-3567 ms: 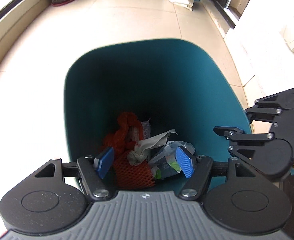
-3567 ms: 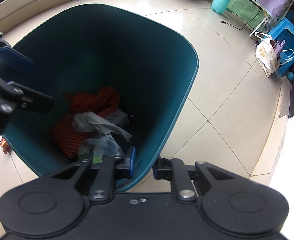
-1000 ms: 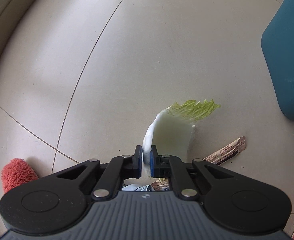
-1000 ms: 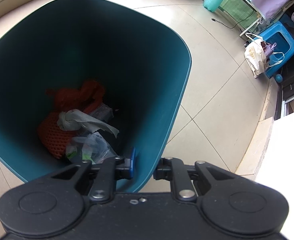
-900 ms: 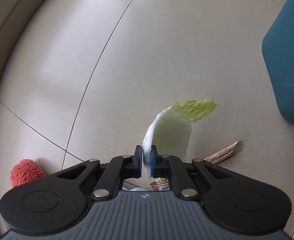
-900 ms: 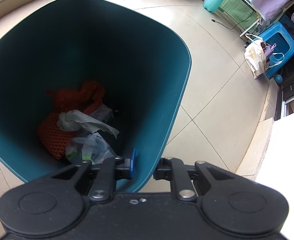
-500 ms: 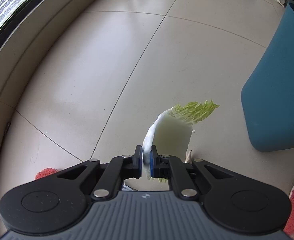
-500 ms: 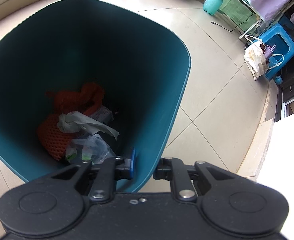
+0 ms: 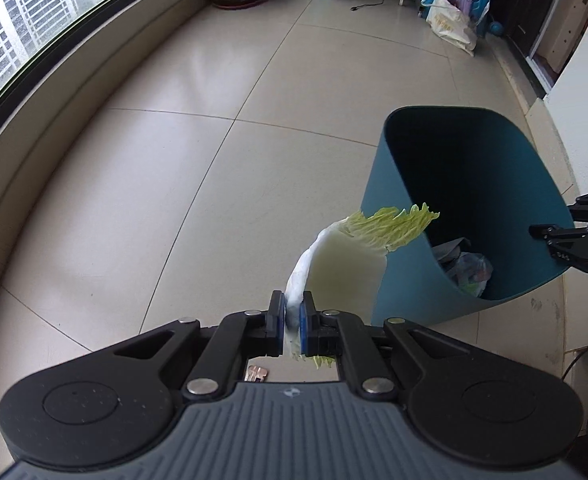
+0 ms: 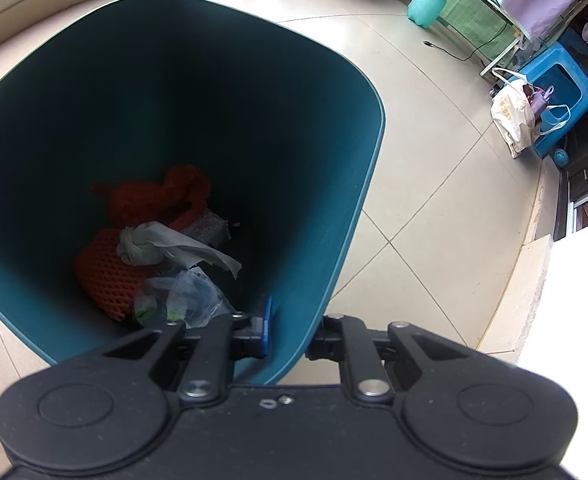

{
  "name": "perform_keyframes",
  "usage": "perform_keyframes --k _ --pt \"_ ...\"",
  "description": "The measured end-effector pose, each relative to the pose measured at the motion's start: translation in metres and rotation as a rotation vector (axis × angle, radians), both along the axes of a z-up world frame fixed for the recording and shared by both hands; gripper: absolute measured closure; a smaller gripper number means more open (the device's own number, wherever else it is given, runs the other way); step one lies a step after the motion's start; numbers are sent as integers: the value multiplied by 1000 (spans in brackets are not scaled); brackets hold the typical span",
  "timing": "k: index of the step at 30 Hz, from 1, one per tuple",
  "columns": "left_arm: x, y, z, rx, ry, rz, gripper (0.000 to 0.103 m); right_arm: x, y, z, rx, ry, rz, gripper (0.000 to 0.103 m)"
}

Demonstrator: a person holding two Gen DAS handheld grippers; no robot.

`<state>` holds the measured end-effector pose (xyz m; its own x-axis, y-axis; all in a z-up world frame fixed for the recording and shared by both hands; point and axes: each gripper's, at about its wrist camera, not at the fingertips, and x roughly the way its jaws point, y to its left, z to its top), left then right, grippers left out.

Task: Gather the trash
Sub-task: 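Lift the cabbage leaf into the teal wastebasket with the left gripper, then open the left gripper to drop the cabbage leaf in the basket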

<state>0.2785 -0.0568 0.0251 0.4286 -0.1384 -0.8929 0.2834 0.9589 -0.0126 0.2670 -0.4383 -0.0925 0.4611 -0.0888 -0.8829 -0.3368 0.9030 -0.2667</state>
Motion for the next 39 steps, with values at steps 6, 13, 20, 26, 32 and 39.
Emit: perform_keyframes --k 6,13,20,26,32,39 --pt "7 -34 10 -41 -19 -81 96 0 -2 1 13 -1 0 89" --pt "26 -83 -5 -13 -30 -143 96 0 -4 -1 15 2 6 89" --pt "36 -132 -34 73 -25 -191 96 0 -5 0 24 0 12 90" --pt "50 -160 -69 114 21 -207 96 -1 -6 0 29 -2 17 90" --pt "62 -175 -102 149 66 -206 96 -1 -7 0 31 -3 21 90" --pt "70 -190 -133 228 115 -215 96 -1 -8 0 30 -3 23 90"
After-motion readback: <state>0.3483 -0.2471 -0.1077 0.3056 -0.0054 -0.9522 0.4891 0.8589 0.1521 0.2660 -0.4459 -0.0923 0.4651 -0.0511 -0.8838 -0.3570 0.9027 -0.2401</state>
